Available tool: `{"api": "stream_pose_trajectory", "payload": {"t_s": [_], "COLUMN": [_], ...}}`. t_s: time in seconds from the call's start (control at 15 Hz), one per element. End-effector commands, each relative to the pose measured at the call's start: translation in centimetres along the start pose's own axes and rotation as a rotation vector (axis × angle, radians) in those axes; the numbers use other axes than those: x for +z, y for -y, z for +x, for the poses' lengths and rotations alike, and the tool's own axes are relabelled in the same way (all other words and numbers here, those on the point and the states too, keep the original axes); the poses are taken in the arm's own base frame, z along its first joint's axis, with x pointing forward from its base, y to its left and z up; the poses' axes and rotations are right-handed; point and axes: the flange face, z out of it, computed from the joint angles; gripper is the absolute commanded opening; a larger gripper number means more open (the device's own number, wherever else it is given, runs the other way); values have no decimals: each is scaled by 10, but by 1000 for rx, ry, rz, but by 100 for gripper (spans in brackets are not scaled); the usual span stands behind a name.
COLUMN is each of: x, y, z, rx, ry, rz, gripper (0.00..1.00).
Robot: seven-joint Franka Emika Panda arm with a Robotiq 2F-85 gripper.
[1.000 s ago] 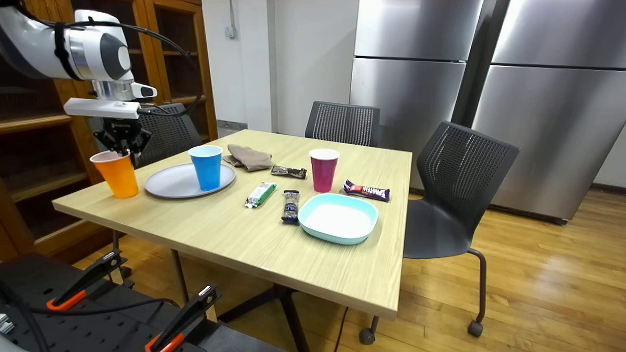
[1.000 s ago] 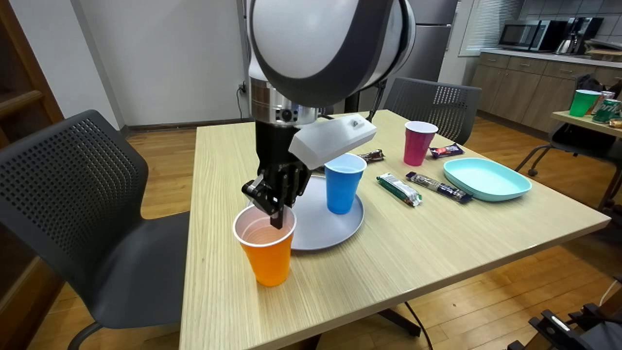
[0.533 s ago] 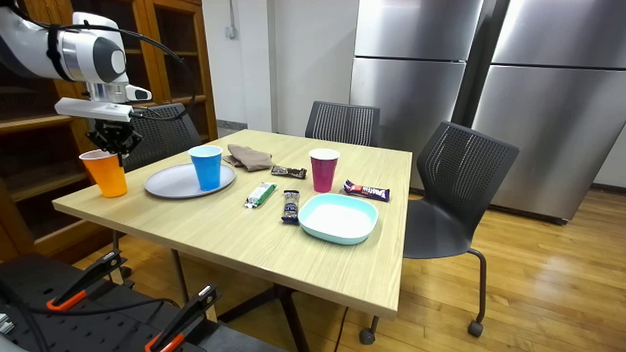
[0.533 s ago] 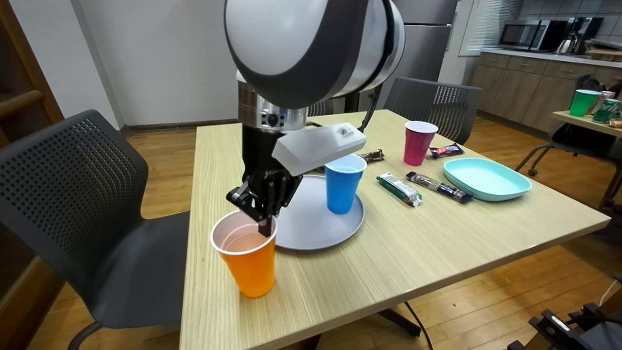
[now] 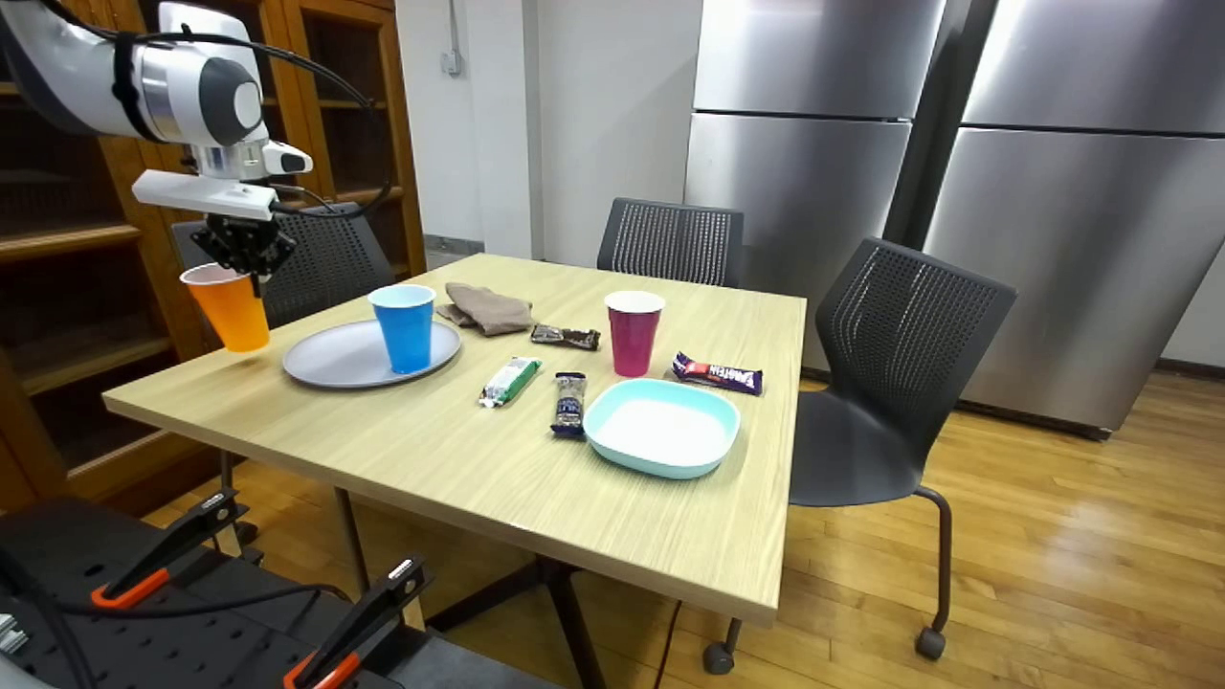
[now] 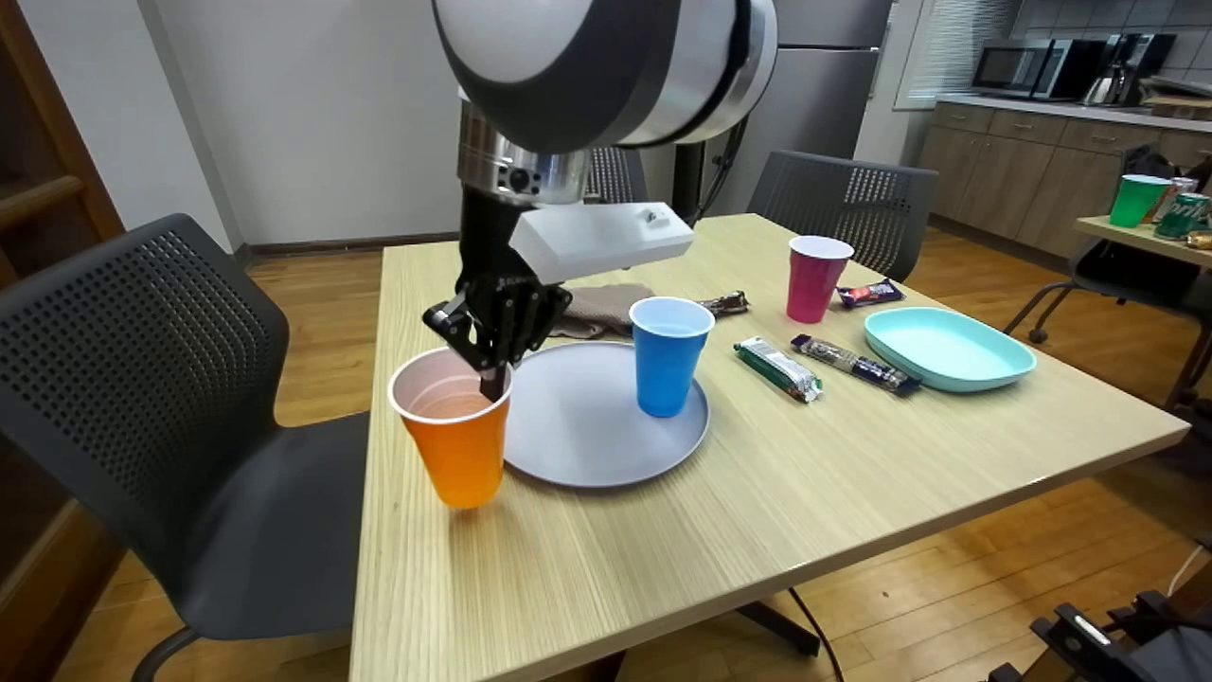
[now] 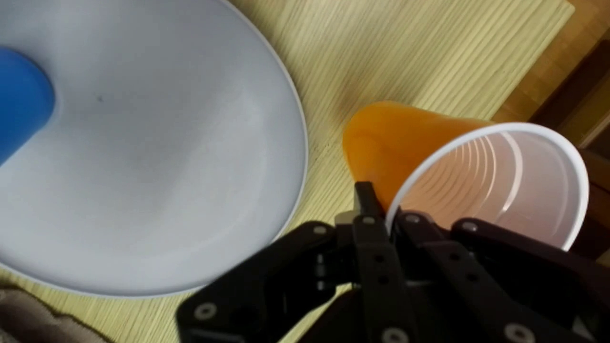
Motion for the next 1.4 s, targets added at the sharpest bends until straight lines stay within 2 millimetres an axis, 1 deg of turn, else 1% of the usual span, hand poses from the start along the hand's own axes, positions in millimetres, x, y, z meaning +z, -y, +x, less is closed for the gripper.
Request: {"api": "stream_pose_trajectory", "payload": {"t_s": [0.0,0.2,0.4,0.73,1.07,1.33], "x": [-20,-29,-34,-32,-25,-20], "y": [-15,-30,-48,-77,-102,-117], "z": [21,37,52,72,83,85], "rx": [30,65,108,110,124,143], "ry": [-53,-86,-111,-99,-54,-15], "rz": [0,-29,-46,-30,-49,-69], "gripper": [1,1,1,1,1,1]}}
